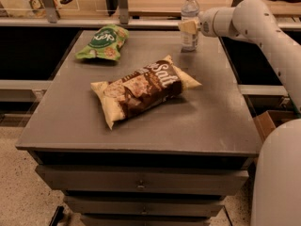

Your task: Move blue plastic bottle near green rice chip bag

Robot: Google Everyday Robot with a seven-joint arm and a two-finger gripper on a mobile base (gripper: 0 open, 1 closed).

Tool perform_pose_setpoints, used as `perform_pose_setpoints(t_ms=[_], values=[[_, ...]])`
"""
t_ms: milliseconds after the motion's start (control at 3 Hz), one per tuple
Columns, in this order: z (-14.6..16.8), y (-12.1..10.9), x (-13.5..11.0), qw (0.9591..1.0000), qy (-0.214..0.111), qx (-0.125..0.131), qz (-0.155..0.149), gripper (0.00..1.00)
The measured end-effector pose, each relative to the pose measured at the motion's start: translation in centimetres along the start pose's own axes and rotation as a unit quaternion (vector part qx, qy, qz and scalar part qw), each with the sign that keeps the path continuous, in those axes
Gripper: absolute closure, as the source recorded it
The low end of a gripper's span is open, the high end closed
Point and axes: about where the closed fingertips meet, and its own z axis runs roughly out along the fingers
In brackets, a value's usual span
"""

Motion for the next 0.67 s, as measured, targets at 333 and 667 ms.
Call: perform_pose_setpoints(t_ms=[333, 667], values=[[0.0, 1.2, 0.0, 0.9994, 0.003, -0.034, 0.006, 0.88], [0.2, 3.4, -0.6, 0.9968, 0.007, -0.077, 0.017, 1.00]])
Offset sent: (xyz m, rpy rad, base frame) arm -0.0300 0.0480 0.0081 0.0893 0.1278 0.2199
